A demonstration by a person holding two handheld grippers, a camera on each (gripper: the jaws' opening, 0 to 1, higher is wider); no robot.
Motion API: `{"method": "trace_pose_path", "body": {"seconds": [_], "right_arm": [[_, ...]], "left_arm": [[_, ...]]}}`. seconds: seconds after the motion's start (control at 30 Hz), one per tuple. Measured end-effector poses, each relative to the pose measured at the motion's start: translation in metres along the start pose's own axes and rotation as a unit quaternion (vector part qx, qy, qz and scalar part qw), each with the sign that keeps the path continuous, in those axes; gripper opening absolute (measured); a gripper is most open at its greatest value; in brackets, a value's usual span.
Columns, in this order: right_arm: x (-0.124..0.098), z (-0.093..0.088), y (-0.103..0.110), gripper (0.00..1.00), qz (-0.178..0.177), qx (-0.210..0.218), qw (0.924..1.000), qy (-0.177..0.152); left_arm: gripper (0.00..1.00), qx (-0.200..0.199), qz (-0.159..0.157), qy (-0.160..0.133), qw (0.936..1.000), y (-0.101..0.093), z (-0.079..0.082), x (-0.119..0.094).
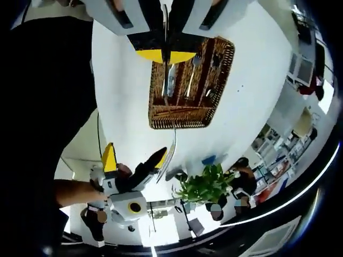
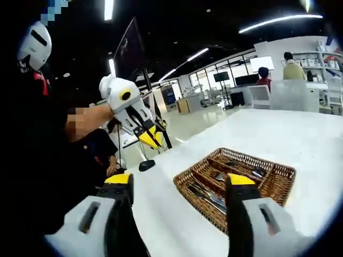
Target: Arrange the knives, forks, and spoons in their matching storage slots by inserting each utensil handle-first until every utensil is classified and aligned in the correct compartment
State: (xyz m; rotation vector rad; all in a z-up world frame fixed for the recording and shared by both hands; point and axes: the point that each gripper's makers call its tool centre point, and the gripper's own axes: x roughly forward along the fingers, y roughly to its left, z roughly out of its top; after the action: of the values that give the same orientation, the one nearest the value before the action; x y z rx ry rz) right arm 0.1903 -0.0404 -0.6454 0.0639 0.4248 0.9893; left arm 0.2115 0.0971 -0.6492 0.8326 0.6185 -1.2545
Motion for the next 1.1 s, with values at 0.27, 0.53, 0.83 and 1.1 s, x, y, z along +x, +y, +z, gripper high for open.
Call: {"method": "trace_pose_path", "body": {"seconds": [0.27,0.53,0.83,1.1], "right_arm": [[-0.04,-0.009,-0.034,0.99,-0.104,-0.01,0.9939,0.034],[-0.066,0.005,-0.041,0.98,-0.141,-0.015,0.9899,0.004],[-0.08,0.005,-0.039,0.99,-0.152,-0.002,0.9883,-0.005],[-0.09,0.006,-0.04,0.99,-0.164,0.005,0.9863,-0.016]], "left_arm": [[0.0,0.027,-0.005,0.016,0.9995,0.01,0.004,-0.004],[0.0,0.065,-0.004,0.026,0.9975,0.02,0.016,-0.005],[0.0,0.079,0.007,0.028,0.9964,0.04,0.022,0.0],[0.0,0.092,0.015,0.031,0.9951,0.06,0.028,0.01]]}}
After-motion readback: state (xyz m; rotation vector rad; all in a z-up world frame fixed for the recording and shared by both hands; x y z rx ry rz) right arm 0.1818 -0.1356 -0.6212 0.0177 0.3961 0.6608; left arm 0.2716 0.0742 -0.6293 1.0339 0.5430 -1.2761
